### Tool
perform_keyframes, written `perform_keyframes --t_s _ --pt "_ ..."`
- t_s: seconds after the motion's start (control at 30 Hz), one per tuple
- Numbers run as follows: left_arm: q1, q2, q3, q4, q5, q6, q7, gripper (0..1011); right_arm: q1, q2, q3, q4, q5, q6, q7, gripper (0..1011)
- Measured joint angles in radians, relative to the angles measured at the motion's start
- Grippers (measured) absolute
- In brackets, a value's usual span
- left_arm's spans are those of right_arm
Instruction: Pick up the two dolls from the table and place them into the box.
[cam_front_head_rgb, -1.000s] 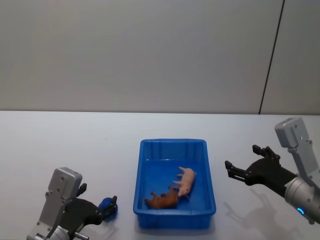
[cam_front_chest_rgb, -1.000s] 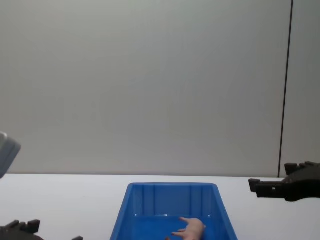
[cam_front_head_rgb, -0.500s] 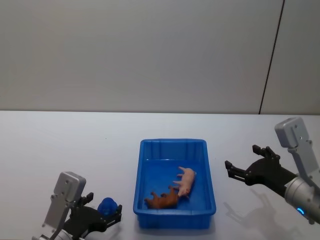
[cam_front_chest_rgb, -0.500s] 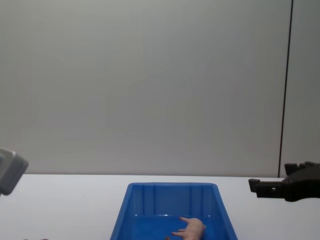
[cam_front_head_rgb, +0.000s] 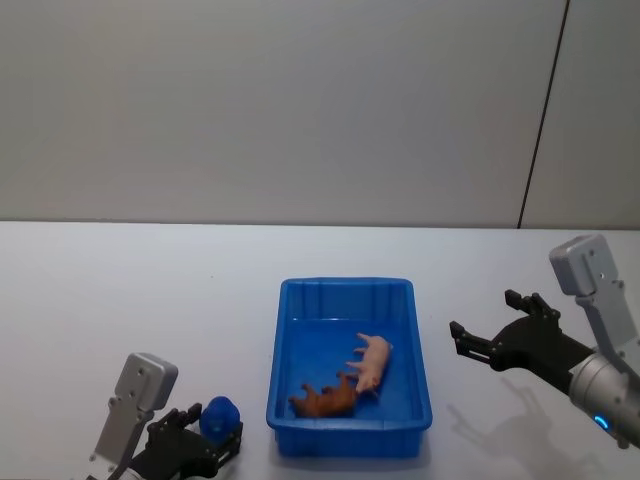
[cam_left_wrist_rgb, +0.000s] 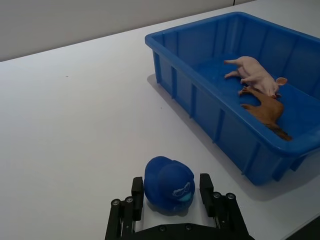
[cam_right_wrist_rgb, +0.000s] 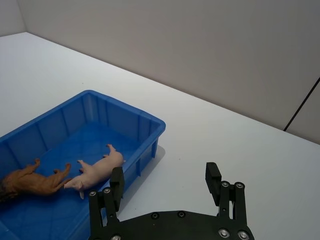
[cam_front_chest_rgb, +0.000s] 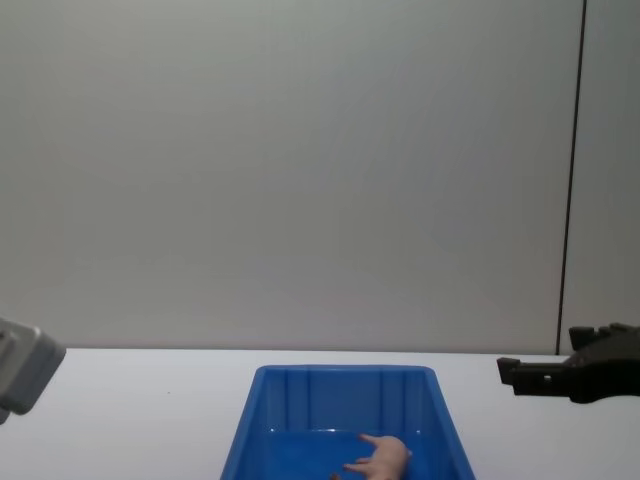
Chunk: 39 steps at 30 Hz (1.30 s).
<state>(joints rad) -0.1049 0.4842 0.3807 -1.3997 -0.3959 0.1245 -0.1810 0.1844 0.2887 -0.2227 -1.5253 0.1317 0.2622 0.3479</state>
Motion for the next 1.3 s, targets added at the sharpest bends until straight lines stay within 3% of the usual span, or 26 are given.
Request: perform_keyframes --t_s 0.2,0.63,1.0,1.3 --pt "-0.001 -0.002 0.000 0.008 0.000 -0.007 -0.014 550 0.000 0.000 0.000 0.000 0.000 0.000 0.000 1001" --pt "0.003 0.000 -0.005 -0.009 0.005 -0.037 -0.022 458 0.000 0.000 0.000 0.000 0.000 0.000 0.000 1001" --pt "-0.019 -0.006 -0.016 -0.071 0.042 -0.074 -0.020 382 0.000 0.000 0.000 0.000 0.000 0.000 0.000 1001" --pt "-0.080 -0.051 -0.009 -0.104 0.098 -0.104 -0.049 327 0.000 0.000 0.000 0.000 0.000 0.000 0.000 1001"
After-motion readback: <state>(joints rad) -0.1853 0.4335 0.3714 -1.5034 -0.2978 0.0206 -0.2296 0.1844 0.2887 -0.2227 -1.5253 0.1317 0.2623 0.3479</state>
